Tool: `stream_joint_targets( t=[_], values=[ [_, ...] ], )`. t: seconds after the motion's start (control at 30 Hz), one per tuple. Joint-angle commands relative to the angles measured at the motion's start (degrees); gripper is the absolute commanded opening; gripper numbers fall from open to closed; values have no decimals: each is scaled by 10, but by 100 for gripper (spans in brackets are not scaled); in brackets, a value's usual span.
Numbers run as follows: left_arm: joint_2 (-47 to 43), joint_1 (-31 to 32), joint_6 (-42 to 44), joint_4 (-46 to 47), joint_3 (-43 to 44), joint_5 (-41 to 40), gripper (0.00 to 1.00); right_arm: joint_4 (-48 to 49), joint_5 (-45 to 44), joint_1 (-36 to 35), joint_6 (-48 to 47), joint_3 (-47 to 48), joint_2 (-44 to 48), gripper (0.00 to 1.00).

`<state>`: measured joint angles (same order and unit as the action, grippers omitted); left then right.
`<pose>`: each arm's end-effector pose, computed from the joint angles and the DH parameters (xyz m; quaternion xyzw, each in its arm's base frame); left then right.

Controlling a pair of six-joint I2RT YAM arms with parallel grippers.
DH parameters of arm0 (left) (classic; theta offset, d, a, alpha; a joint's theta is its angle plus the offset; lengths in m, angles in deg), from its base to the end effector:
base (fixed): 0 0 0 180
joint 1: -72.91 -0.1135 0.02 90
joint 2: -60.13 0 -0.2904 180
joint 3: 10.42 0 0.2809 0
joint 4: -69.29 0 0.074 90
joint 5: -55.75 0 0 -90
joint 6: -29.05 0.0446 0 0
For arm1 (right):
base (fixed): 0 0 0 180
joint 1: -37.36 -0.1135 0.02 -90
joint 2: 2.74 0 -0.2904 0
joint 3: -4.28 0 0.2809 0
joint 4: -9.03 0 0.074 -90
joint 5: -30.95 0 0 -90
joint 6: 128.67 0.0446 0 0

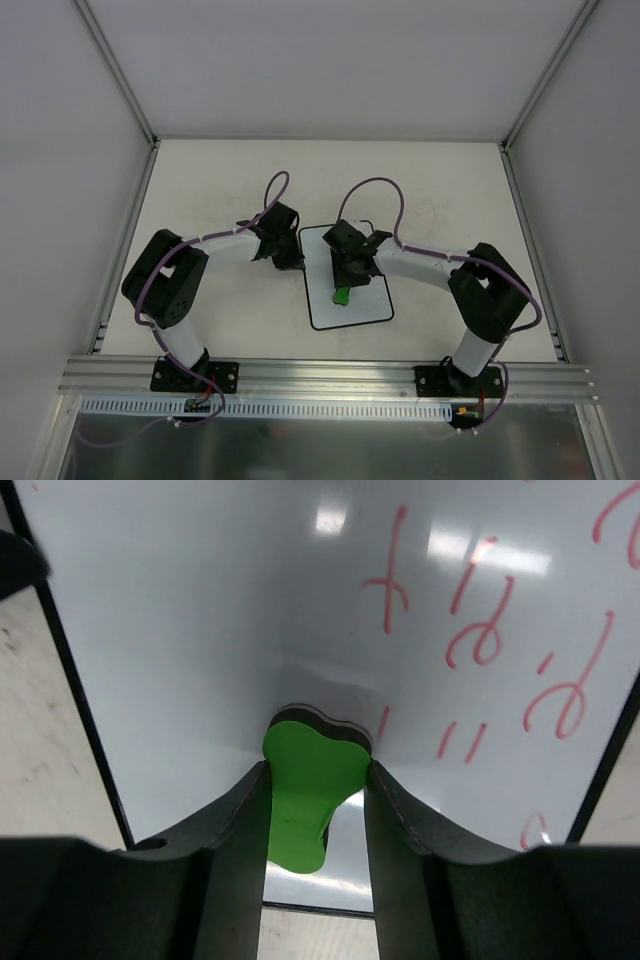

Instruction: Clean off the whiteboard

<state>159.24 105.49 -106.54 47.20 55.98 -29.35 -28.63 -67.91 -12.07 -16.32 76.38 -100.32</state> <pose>0.3102 -0.2028 0.1517 -0.0950 0.9477 -0.2221 0.2088 0.2428 0.2730 0.1752 -0.2096 0.9470 0.0749 0.2316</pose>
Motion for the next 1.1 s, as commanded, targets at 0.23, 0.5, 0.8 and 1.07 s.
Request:
stream_joint_targets(
  t=[0.23, 0.5, 0.8, 1.07],
  values=[
    [26, -6, 34, -81, -31, -23, 0, -54, 2, 67, 0, 25, -40, 0],
    [25, -11, 37, -81, -34, -21, 0, -69, 10, 186, -22, -34, 6, 0],
    [22, -12, 35, -80, -34, -21, 0, -69, 17, 177, -43, -42, 46, 0],
    [13, -12, 35, -81, -34, -26, 0, -68, 36, 50, -18, -31, 27, 0]
  ],
)
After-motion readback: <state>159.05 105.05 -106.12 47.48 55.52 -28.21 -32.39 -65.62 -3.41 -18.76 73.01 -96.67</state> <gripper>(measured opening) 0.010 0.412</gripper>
